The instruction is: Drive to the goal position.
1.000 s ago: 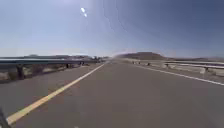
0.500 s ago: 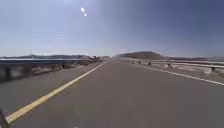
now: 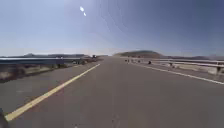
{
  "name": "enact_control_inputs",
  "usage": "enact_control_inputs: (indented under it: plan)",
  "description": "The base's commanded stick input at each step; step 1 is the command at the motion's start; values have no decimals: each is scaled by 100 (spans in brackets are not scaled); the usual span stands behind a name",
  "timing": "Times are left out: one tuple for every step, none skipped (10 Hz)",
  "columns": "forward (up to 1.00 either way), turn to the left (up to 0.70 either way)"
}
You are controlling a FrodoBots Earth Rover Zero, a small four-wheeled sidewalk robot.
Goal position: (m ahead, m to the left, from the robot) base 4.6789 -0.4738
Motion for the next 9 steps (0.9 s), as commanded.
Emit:
enact_control_inputs:
  plan:
    - [100,0]
    - [100,0]
    - [100,0]
    - [100,0]
    - [100,0]
    - [100,0]
    - [100,0]
    - [100,0]
    - [100,0]
